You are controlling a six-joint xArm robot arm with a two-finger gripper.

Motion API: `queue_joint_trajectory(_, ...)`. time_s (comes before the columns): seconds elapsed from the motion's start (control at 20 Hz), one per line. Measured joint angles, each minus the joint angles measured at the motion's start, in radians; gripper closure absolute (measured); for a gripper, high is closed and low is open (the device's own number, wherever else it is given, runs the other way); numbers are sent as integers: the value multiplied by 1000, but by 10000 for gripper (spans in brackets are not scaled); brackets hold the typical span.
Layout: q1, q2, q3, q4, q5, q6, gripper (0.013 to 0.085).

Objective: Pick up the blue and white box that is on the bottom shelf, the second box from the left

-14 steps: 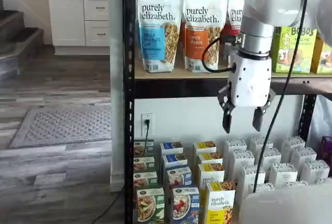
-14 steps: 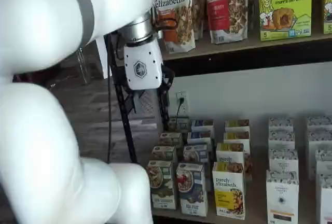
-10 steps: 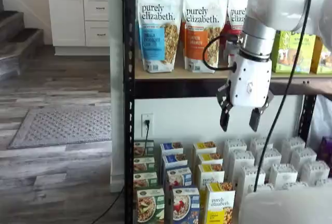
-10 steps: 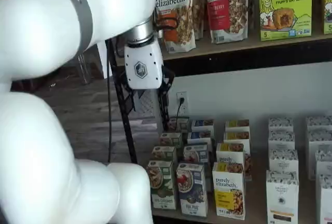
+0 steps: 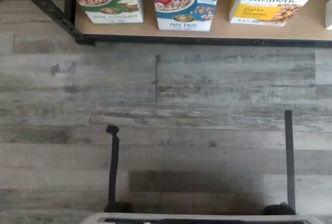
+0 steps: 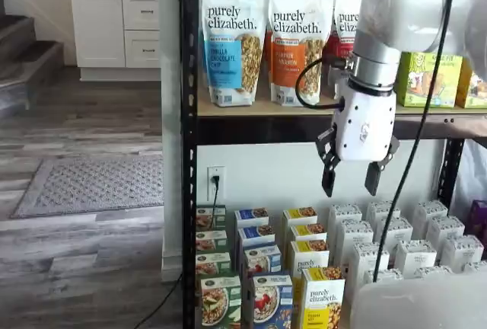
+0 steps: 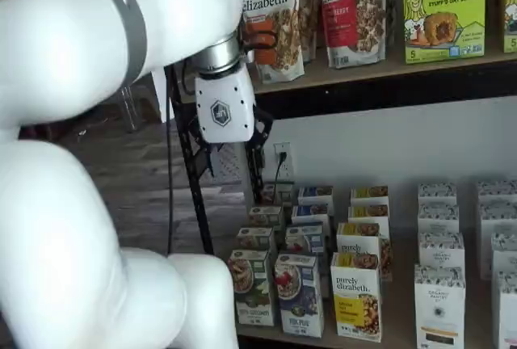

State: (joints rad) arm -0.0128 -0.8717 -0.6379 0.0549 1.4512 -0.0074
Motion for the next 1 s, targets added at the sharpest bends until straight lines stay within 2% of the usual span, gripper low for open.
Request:
queue_joint_trajectory(0.6,17,14,83,-5,-117,12,130)
queue_joint_trajectory(1.0,47,60,125,-53,-207,54,130)
